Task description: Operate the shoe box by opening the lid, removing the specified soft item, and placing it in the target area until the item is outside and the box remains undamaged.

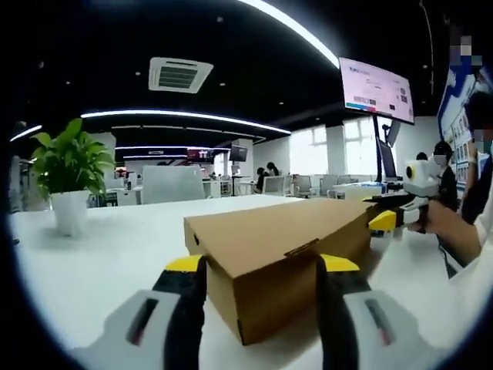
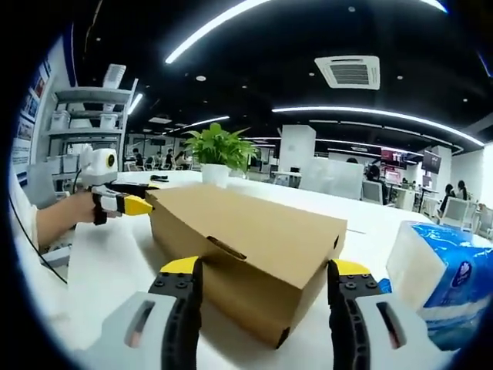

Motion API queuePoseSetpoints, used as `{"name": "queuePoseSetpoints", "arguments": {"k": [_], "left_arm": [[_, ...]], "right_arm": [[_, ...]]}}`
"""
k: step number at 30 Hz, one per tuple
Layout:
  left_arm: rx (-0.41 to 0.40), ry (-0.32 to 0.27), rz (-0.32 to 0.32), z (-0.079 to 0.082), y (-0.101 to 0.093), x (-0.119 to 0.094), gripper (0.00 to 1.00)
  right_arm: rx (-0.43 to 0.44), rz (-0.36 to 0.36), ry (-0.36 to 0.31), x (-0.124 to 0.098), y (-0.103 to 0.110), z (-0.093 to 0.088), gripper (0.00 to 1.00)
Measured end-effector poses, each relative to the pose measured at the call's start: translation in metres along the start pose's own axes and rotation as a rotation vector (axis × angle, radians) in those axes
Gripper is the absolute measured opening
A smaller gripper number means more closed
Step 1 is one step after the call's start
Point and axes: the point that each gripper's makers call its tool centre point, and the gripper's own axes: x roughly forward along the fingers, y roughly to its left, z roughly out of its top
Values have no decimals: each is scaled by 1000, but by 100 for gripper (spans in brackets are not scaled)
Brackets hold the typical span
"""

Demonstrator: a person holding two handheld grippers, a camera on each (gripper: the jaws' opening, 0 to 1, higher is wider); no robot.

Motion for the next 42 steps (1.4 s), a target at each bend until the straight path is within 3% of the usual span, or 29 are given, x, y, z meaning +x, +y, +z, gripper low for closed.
{"name": "queuePoseSetpoints", "arguments": {"k": [8, 20, 26, 42], "left_arm": [[-93, -42, 41, 4, -6, 0, 62], [-84, -45, 23, 4, -23, -11, 59], [-152, -59, 30, 8, -29, -13, 59], [-101, -46, 25, 6, -46, -22, 57]], "right_arm": [[-3, -3, 8, -5, 1, -1, 67], [1, 20, 10, -23, 2, -3, 67], [2, 21, 11, -28, -1, -5, 67], [-6, 39, 32, -40, -4, -8, 67]]}}
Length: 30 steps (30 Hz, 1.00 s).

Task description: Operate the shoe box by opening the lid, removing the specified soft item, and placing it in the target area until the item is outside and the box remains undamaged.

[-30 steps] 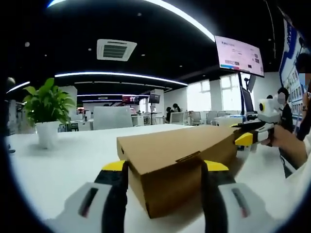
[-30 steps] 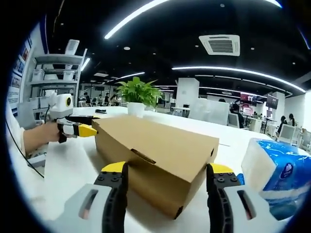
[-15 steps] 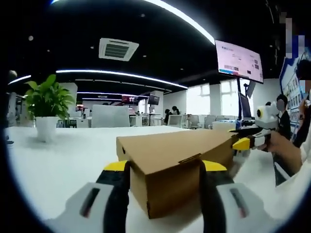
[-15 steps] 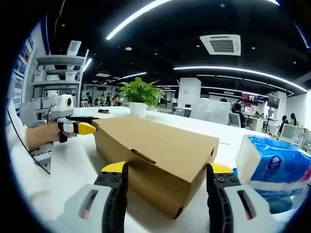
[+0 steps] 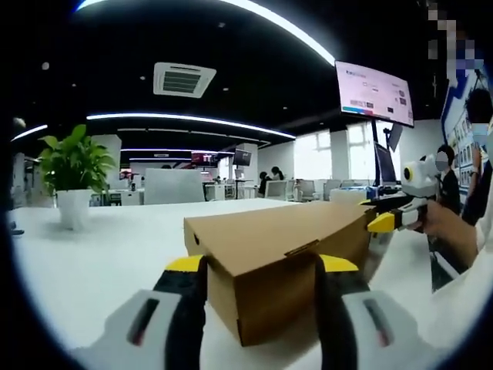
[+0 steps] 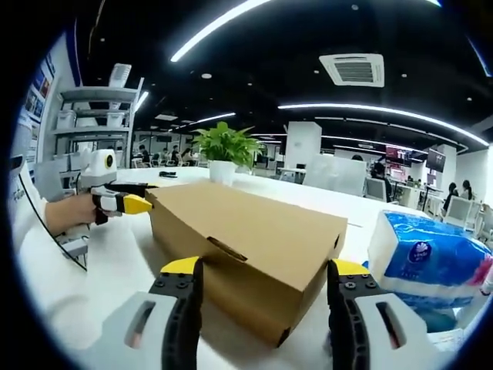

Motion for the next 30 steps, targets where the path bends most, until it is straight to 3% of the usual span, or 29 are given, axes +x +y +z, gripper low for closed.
{"name": "queuePoseSetpoints", "arguments": {"k": [30], "left_arm": [[17, -13, 9, -1, -15, -10, 57]], "right_arm": [[30, 9, -12, -14, 5, -1, 67]]}}
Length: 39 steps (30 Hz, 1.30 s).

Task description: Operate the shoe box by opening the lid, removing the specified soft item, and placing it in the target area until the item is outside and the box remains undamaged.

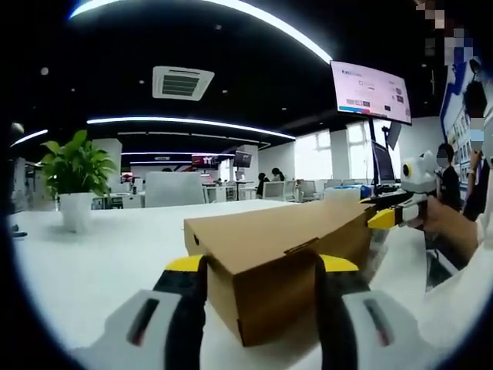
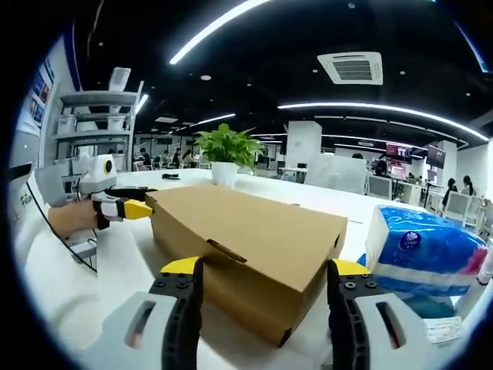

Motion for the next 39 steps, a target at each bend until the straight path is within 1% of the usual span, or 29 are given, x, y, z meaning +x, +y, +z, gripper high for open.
{"name": "queuePoseSetpoints", "arguments": {"k": [4, 7, 8, 11, 16, 18, 19, 22, 25, 27, 29, 31, 33, 37, 39], "left_arm": [[3, -5, -8, 0, 0, 0, 57], [4, -3, -15, 0, 0, 1, 57], [10, -3, -18, 0, -1, 0, 57], [61, 7, -22, -3, -3, -1, 58], [50, 17, -20, -2, -3, 0, 59], [-41, -1, -26, 2, -3, 0, 59], [-45, 2, -30, 3, -2, -1, 60], [-19, 11, -35, 2, -4, -1, 61], [0, 11, -37, 0, -7, 0, 63], [17, 13, -31, 0, -6, 0, 62], [12, 11, -33, 0, -6, -1, 62], [12, -9, -22, -1, -4, -2, 60], [7, -26, -27, -1, -6, -2, 62], [-14, -33, -30, 1, -5, 0, 64], [-27, -38, -24, 2, -5, 0, 63]], "right_arm": [[8, -6, 10, -1, 0, 0, 66], [8, -11, 4, -3, 1, -1, 66], [7, -14, -2, -4, 2, -1, 66], [2, -18, -17, -7, 3, -2, 66], [-2, -17, -27, -7, 3, -2, 66], [-46, -6, -13, -8, 2, -4, 66], [-33, -7, -14, -7, 2, -3, 66], [-56, -11, -4, -8, 3, -5, 66], [-30, -16, -15, -9, 4, -3, 66], [-16, -11, -17, -9, 2, -2, 66], [-7, -7, -17, -10, 1, -2, 65], [-4, -6, -18, -9, 2, -2, 65], [-6, -8, -14, -8, 3, -2, 66], [-5, -3, 0, -8, 2, -1, 65], [27, 4, 11, -6, 2, 1, 66]]}}
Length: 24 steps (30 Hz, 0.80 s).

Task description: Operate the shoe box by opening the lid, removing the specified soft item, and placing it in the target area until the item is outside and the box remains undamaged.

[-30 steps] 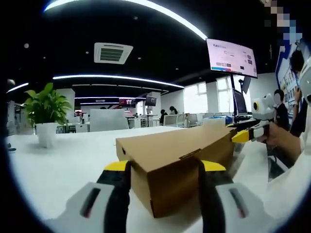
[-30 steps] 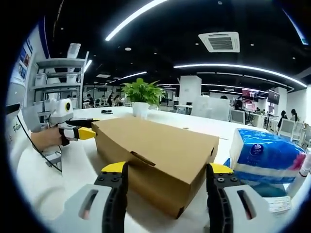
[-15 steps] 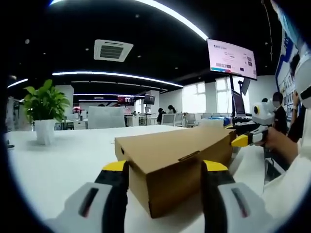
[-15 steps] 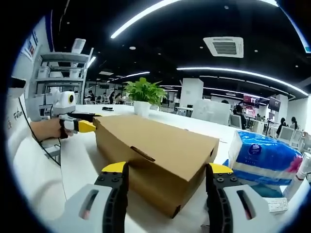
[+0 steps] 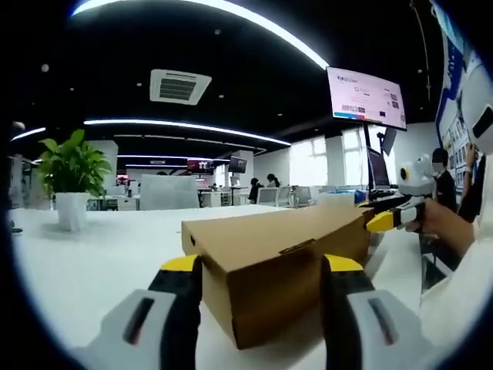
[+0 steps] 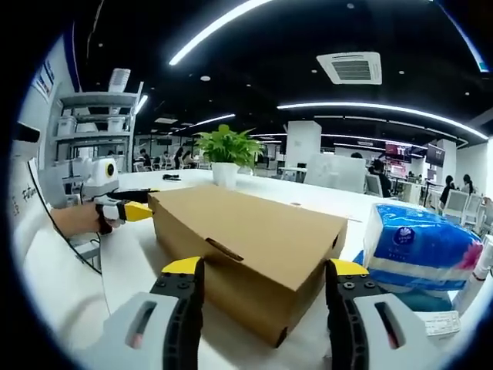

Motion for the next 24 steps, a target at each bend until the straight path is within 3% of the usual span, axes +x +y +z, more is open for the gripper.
{"name": "queuePoseSetpoints", "arguments": {"k": [5, 9, 19, 24], "left_arm": [[34, 15, 6, -1, 0, -1, 63], [-47, 25, -13, 4, 1, 1, 65], [-13, 67, -43, 2, 3, -2, 65], [9, 57, -59, 7, 3, -4, 64]], "right_arm": [[-49, -2, 24, 0, 2, -4, 66], [-28, -5, 6, -2, 0, -2, 64], [-29, -13, 23, -2, -1, -2, 64], [-30, -16, 5, -2, 0, -1, 66]]}}
